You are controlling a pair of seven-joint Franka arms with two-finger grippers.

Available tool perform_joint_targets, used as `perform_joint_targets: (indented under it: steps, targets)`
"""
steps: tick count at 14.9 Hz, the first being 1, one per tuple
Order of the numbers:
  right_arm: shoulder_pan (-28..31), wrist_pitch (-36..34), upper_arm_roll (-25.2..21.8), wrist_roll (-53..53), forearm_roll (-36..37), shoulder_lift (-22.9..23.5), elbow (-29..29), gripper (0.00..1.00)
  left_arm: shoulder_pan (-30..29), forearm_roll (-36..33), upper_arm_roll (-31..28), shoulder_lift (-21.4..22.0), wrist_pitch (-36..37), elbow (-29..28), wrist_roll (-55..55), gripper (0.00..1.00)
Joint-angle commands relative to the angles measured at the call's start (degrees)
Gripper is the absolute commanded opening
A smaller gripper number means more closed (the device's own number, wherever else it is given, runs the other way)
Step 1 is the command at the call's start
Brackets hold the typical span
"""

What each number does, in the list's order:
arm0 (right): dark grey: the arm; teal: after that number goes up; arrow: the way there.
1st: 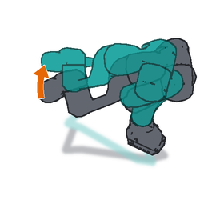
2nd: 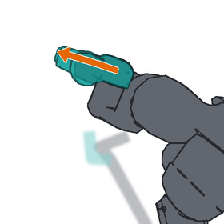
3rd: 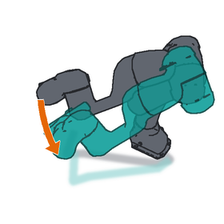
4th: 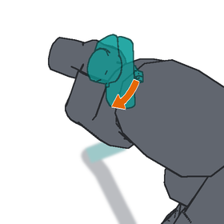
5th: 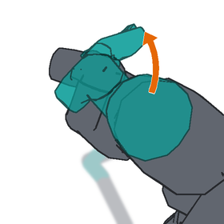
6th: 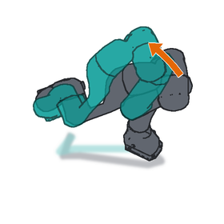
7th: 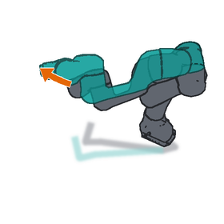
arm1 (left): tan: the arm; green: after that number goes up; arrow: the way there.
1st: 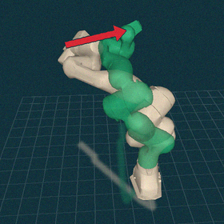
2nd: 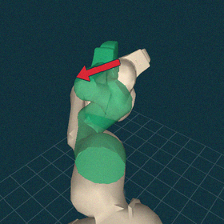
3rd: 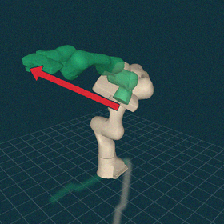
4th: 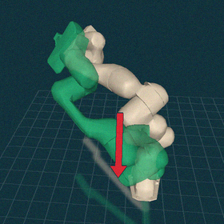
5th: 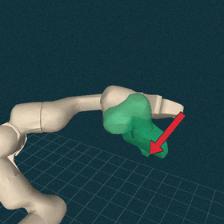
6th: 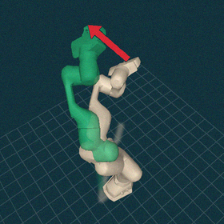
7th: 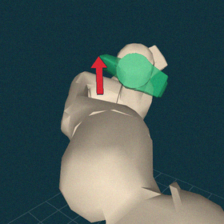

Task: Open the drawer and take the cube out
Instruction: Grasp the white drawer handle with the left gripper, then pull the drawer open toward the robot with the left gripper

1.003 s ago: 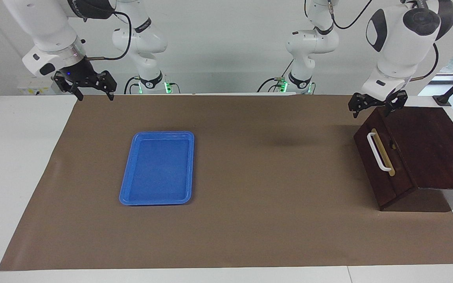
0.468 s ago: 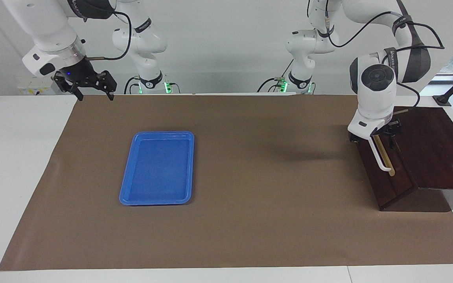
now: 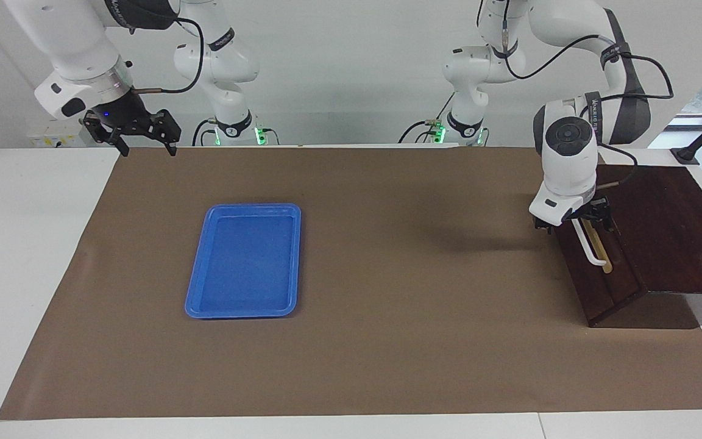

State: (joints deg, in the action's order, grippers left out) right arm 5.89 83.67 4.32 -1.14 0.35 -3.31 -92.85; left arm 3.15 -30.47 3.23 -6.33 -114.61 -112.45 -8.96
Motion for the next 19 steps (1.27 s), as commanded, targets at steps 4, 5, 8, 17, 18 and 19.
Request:
perform_joint_targets:
  steps: [4,5,8,17,18,19]
  targets:
    - [1.1,-0.4,0.8,0.2,-1.1,-0.3,-0.1,1.0,-1.8,-2.4,-0.2,0.9,-5.7,-4.0,-1.0,1.0]
    - [1.1,-0.4,0.8,0.3,-1.1,-0.3,-0.1,1.0,-1.8,-2.6,-0.2,1.0,-6.9,-5.0,-0.9,1.0]
    - [1.1,-0.4,0.8,0.3,-1.1,-0.3,-0.1,1.0,-2.0,-2.7,-0.2,1.0,-8.7,-6.5,-0.8,1.0]
    - [1.1,-0.4,0.8,0.3,-1.1,-0.4,-0.1,1.0,0.9,-2.3,0.2,0.9,-9.6,-7.1,-0.4,1.0]
    - [1.1,-0.4,0.8,0.3,-1.1,-0.3,-0.1,1.0,1.8,-2.1,0.2,0.9,-9.5,-7.0,-0.6,1.0]
    - [1.1,-0.4,0.8,0.3,-1.1,-0.4,-0.1,1.0,2.7,-1.9,0.3,0.9,-9.3,-7.0,-1.0,1.0]
